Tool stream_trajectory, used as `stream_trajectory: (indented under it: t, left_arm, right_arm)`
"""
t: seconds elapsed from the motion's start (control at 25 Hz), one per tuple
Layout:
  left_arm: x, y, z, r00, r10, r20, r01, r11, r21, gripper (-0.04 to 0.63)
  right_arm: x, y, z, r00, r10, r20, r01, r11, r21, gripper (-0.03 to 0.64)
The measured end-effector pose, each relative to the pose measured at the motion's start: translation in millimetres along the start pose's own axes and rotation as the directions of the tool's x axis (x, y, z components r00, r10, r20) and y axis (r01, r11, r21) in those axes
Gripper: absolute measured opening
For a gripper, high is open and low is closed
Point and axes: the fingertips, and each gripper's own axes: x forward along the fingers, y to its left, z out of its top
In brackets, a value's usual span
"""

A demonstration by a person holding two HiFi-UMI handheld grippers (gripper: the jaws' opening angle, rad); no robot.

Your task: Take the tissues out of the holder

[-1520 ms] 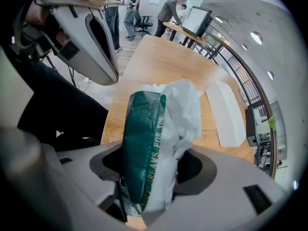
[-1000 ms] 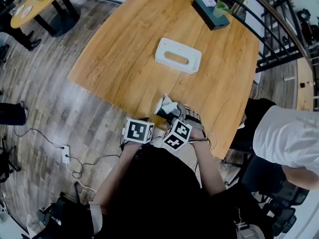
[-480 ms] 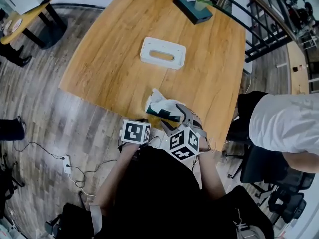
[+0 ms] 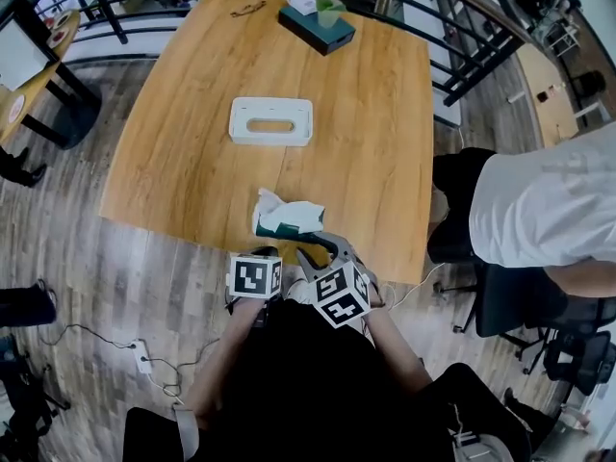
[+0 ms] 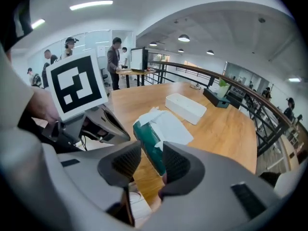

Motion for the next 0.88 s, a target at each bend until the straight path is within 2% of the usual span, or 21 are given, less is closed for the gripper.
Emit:
stream_trajectory:
  t: [0.08,0.2,0.4,0.6,0.88]
  left_arm:
    - [0.0,-3.2,-2.8,1.0,0.008,-0.002,-0.008,1.0,0.01,0.008]
    - [1.5,-9.8,-9.3,1.0,0.014,-0.009,-0.014,1.0,0.021,0.008]
    - [6.6,-21.8,-15.9,1.0,0.02,-0.01,-0.019,0.999,0.044,0.008]
    - [10.7,-32.7,-24.8,1.0,0.021,-0.011,-0.02,0.997,0.068,0.008]
    - [8.6,-36.3,-30.8,0.999,0.034,-0.008,-0.033,0.998,0.051,0.008]
  right_arm:
    - [-0.4,-0.3,-6.4,1.0,-0.007,-0.002,0.008,0.996,0.085,0.086]
    - [-0.1,-1.0,-19.5,1.0,-0.003,-0.022,0.008,0.975,0.221,0.029]
    - [2.2,-1.3,-49.7,0.991,0.039,-0.129,0.022,0.898,0.44,0.012]
    - [4.1,2.8,-70.5,0.98,0.051,-0.192,0.049,0.875,0.481,0.012]
    - [0.5,3.7,-86.5,0.97,0.071,-0.233,0.065,0.847,0.527,0.011]
